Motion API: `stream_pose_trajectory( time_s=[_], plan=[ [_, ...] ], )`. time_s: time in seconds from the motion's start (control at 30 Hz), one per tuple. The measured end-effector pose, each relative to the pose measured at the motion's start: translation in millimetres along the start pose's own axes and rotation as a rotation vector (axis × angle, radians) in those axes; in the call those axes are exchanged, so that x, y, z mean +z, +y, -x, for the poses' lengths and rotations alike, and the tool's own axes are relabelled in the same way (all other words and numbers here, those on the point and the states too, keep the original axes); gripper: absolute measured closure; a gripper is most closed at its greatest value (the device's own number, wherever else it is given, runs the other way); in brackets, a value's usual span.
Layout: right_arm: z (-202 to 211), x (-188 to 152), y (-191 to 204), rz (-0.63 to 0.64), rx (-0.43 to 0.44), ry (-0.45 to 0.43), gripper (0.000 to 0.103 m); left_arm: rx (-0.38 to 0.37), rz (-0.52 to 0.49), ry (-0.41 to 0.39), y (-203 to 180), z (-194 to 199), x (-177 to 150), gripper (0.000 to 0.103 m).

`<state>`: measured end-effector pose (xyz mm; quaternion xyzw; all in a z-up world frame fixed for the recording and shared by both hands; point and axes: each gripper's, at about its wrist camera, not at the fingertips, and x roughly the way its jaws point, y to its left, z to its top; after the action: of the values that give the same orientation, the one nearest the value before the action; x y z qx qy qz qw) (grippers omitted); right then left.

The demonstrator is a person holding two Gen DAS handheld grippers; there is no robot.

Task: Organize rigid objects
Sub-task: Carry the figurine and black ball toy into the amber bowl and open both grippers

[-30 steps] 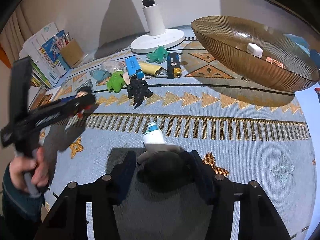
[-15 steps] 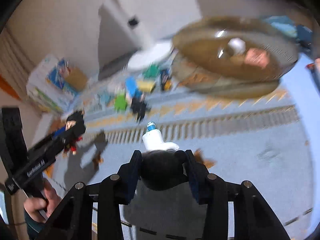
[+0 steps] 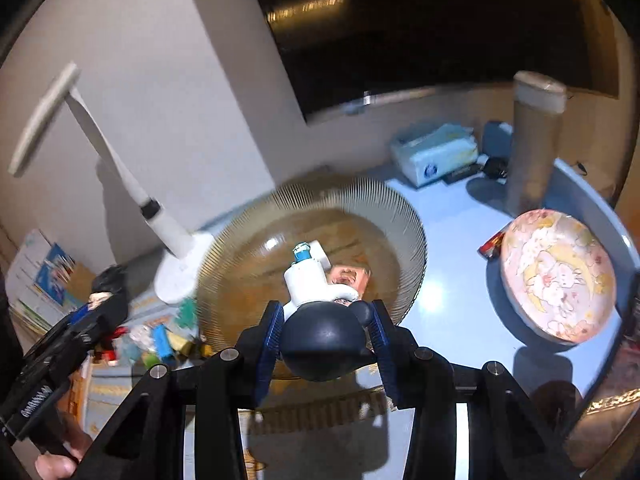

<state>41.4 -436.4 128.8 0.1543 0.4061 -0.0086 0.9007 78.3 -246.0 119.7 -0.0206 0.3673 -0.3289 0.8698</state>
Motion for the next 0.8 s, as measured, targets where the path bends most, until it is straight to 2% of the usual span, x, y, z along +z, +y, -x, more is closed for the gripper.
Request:
stream_pose_trajectory(
  time_s=[0.17,0.3,0.33,0.37,0.4,0.43,0.47,0.6,0.8],
  plan=[
    [-32.9,-5.9,7.4,0.068,-0.021,0.085,0.061,0.0,0.036,0.083,7.2,-42.5,-14.9,0.068],
    [-50.4,-6.1,4.1,0.087,-0.022,0.136,0.061,-0.002,0.039,0.109,7.8,-54.4,-14.2,0.067],
    [-52.8,-5.5,3.6,0.085,-0.022,0.141,0.061,0.01,0.038,0.113,8.1,-56.2,-13.6,0.06],
    [-54.2,-4.6,3.4,0.08,-0.026,0.148,0.057,0.028,0.037,0.113,8.7,-55.3,-12.3,0.044],
    [-53.9,-3.0,2.0,0.072,-0.033,0.147,0.052,0.057,0.033,0.104,9.7,-50.4,-9.9,0.035],
    [-51.0,-1.0,0.7,0.063,-0.038,0.136,0.039,0.069,0.03,0.077,11.7,-41.6,-7.5,0.026],
    [-44.5,0.6,-0.8,0.052,-0.042,0.112,0.035,0.07,0.033,0.05,14.2,-32.7,-5.8,0.025],
    [-9.3,5.8,-6.8,0.015,-0.026,0.026,0.035,0.058,0.071,-0.027,32.3,18.9,-1.4,0.025],
    [32.0,-2.8,12.8,0.001,0.051,-0.021,0.035,0.079,0.123,-0.157,53.1,111.5,-14.9,0.022]
  ],
)
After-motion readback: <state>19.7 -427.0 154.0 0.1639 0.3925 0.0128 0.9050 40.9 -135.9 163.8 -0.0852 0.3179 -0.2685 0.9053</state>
